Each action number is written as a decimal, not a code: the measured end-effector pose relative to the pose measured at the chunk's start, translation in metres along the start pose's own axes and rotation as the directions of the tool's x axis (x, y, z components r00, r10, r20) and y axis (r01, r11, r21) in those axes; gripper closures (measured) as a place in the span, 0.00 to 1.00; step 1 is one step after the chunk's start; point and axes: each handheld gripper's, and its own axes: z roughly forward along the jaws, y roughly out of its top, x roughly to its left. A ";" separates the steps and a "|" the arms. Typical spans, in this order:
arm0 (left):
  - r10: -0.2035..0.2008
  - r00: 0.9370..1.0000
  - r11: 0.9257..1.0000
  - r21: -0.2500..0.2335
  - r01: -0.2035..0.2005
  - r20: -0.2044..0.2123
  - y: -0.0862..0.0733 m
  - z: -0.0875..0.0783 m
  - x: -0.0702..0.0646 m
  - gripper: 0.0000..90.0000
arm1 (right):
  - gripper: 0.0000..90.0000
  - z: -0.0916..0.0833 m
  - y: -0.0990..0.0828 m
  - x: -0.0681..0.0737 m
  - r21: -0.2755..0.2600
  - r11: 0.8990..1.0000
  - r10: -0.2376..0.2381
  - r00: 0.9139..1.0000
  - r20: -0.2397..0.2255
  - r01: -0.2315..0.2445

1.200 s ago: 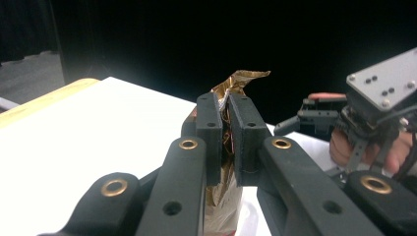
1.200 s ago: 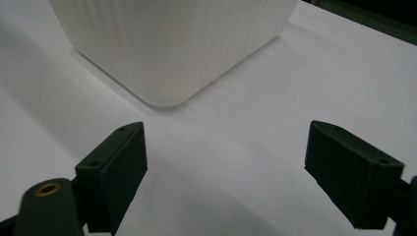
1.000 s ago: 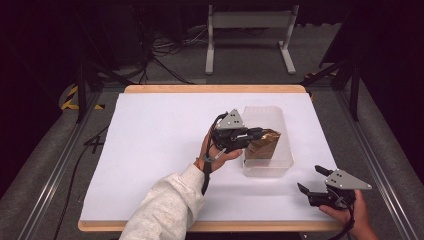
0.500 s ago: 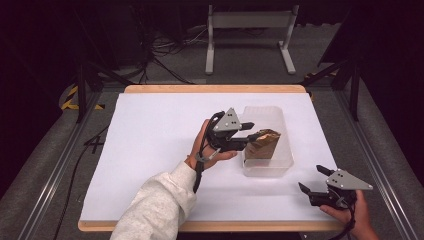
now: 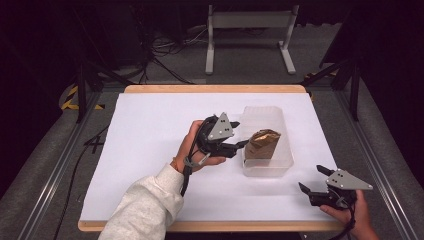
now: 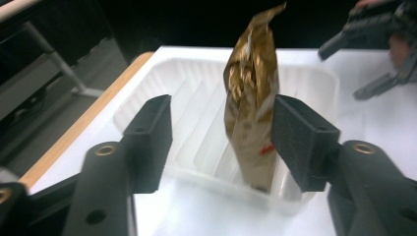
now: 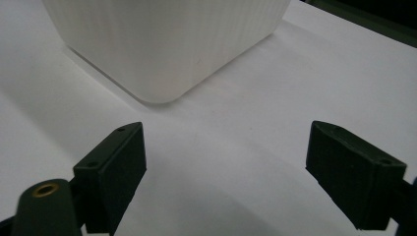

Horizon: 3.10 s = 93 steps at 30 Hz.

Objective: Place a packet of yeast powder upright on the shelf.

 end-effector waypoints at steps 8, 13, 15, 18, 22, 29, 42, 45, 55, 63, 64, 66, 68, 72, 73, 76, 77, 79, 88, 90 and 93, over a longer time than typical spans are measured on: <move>0.023 0.999 0.998 0.057 -0.020 -0.040 -0.015 -0.010 -0.006 0.30 | 0.18 -0.001 0.000 0.000 -0.001 1.000 -0.001 1.000 0.002 0.001; 0.035 0.998 0.995 0.099 -0.030 -0.049 -0.023 -0.013 -0.006 0.27 | 0.18 0.000 0.000 0.000 0.002 1.000 -0.003 1.000 0.001 0.003; 0.034 0.997 0.992 0.128 -0.025 -0.070 -0.030 -0.015 -0.006 0.25 | 0.18 0.000 0.000 0.000 0.003 1.000 -0.003 1.000 0.002 0.003; 0.032 0.996 0.989 0.145 -0.019 -0.086 -0.039 -0.020 -0.006 0.24 | 0.18 0.000 0.000 0.000 0.002 1.000 -0.003 1.000 0.001 0.003; 0.031 0.994 0.986 0.168 -0.013 -0.105 -0.049 -0.023 -0.004 0.23 | 0.18 0.000 0.000 0.001 0.003 1.000 -0.005 1.000 0.003 0.005; -0.005 0.990 0.980 0.194 0.033 -0.142 -0.076 -0.034 0.004 0.22 | 0.18 0.001 0.001 0.002 0.005 1.000 -0.008 1.000 0.000 0.008; -0.101 0.971 0.963 0.223 0.150 -0.216 -0.131 -0.069 0.012 0.16 | 0.18 0.002 0.001 0.002 0.006 1.000 -0.012 1.000 0.001 0.012; -0.109 0.967 0.960 0.227 0.162 -0.228 -0.139 -0.076 0.012 0.15 | 0.18 0.002 0.001 0.002 0.006 1.000 -0.013 1.000 0.000 0.013; -0.133 0.947 0.949 0.239 0.208 -0.293 -0.170 -0.104 0.011 0.15 | 0.18 0.004 0.003 0.003 0.006 1.000 -0.019 1.000 -0.007 0.019; -0.187 0.922 0.937 0.220 0.271 -0.340 -0.197 -0.128 0.006 0.15 | 0.18 0.005 0.004 0.003 0.001 1.000 -0.027 1.000 -0.006 0.027; -0.184 0.919 0.937 0.220 0.271 -0.348 -0.200 -0.130 0.006 0.15 | 0.18 0.005 0.004 0.003 0.001 1.000 -0.027 1.000 -0.004 0.027; -0.203 0.912 0.932 0.216 0.291 -0.356 -0.206 -0.135 0.003 0.15 | 0.17 0.005 0.005 0.003 0.001 1.000 -0.027 1.000 -0.007 0.027; -0.236 0.900 0.926 0.196 0.322 -0.367 -0.213 -0.141 0.002 0.15 | 0.17 0.006 0.005 0.003 0.001 1.000 -0.030 1.000 -0.009 0.030; -0.293 0.879 0.914 0.159 0.373 -0.377 -0.225 -0.154 0.000 0.14 | 0.17 0.007 0.005 0.003 0.005 1.000 -0.026 1.000 -0.014 0.026; -0.306 0.875 0.912 0.150 0.383 -0.375 -0.227 -0.157 -0.001 0.14 | 0.17 0.007 0.005 0.003 0.005 1.000 -0.029 0.999 -0.014 0.030; -0.330 0.862 0.906 0.126 0.403 -0.384 -0.234 -0.165 -0.005 0.14 | 0.17 0.008 0.006 0.003 0.002 0.999 -0.032 0.999 -0.017 0.032; -0.343 0.858 0.903 0.119 0.413 -0.383 -0.236 -0.169 -0.006 0.14 | 0.17 0.009 0.006 0.003 0.001 0.999 -0.033 0.999 -0.016 0.033; -0.358 0.849 0.898 0.105 0.427 -0.388 -0.240 -0.175 -0.010 0.14 | 0.17 0.009 0.007 0.002 -0.002 1.000 -0.029 0.999 -0.014 0.029; -0.496 0.784 0.852 -0.036 0.522 -0.373 -0.262 -0.196 -0.010 0.14 | 0.17 0.009 0.006 0.000 -0.006 1.000 -0.024 1.000 -0.013 0.024; -0.491 0.783 0.853 -0.028 0.521 -0.381 -0.263 -0.197 -0.010 0.14 | 0.17 0.011 0.006 0.000 -0.006 1.000 -0.025 1.000 -0.016 0.025; -0.475 0.790 0.859 -0.012 0.511 -0.387 -0.261 -0.194 -0.013 0.14 | 0.17 0.013 0.007 0.000 -0.003 0.999 -0.032 0.999 -0.024 0.032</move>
